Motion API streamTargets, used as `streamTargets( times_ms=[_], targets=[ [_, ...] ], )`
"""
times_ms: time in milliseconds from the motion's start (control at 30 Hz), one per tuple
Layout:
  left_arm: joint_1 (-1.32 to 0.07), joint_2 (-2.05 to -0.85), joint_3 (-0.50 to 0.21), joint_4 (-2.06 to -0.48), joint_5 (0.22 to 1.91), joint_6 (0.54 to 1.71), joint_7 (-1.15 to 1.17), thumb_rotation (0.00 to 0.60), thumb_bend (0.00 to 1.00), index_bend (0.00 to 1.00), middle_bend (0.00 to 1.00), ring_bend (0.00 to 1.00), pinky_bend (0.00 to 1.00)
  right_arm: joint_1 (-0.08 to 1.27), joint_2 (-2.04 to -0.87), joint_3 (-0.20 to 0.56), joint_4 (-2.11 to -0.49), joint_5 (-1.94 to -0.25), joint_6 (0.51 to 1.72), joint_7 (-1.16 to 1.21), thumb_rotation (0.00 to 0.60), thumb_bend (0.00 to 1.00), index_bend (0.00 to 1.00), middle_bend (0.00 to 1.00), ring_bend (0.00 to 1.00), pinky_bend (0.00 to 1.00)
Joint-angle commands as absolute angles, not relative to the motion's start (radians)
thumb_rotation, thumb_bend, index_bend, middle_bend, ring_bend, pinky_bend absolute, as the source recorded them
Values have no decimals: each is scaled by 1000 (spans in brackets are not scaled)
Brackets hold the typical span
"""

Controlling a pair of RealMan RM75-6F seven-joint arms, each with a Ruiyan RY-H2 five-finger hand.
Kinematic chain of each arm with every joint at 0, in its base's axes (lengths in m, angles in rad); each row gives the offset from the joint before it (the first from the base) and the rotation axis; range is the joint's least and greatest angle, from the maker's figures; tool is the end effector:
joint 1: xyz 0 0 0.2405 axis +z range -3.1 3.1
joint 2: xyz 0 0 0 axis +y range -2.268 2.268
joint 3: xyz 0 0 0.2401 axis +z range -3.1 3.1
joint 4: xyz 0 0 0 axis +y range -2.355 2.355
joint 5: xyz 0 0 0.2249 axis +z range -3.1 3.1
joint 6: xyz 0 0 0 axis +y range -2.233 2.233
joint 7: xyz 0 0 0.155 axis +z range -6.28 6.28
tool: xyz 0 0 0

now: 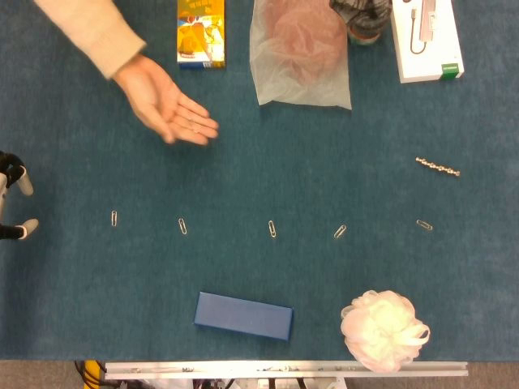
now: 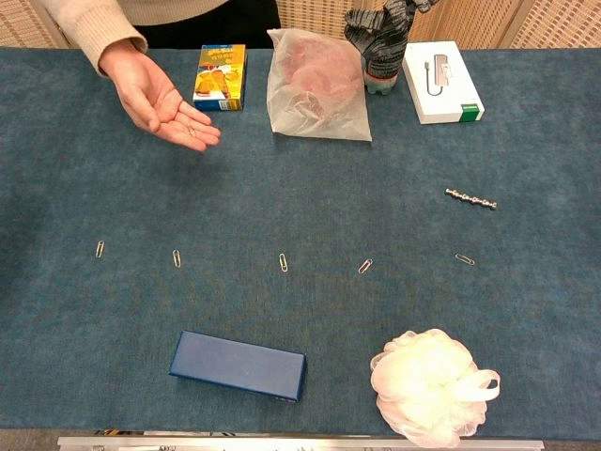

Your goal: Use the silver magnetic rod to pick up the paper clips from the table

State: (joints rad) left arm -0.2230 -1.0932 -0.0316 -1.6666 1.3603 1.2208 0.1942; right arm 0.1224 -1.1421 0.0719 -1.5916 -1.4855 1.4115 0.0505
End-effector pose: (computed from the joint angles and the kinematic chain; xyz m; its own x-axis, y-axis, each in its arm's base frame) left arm -0.3010 0.2233 0.1083 0.5223 0.2300 0.8212 0.8487 -0.0458 -0.5269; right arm -0.3013 -0.2084 0.1270 0.3437 -0.0408 0.9382 -0.9390 -0.0271 0.3428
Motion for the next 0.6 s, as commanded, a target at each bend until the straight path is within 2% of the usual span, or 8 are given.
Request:
streamTargets(
  times_ms=[33,267,467,600],
  targets=[
    [-226,-1090,-31,-1666,1356,1215,194,600,30,502,320,205,36,129,-1152,74,-1580,-1488,1404,61,600,358,272,225,292,583],
    [-222,-1079,-28,-1670,1352,1226,191,600,30,506,321,206,36,152,-1164,73,-1563,-1484,1366,60,600,360,283,268,292,583],
    [-212,-1081,-25,-1678,1345,1242,194,600,30,506,321,206,36,165,-1140,86,-1579,-1497,1377,55,600,360,336,294,292,583],
    [-210,-1093,-21,-1676,1342,1242,200,600,30,506,321,206,36,176,-1136,91,-1571,-1492,1366,58,600,360,344,297,292,549]
  ],
)
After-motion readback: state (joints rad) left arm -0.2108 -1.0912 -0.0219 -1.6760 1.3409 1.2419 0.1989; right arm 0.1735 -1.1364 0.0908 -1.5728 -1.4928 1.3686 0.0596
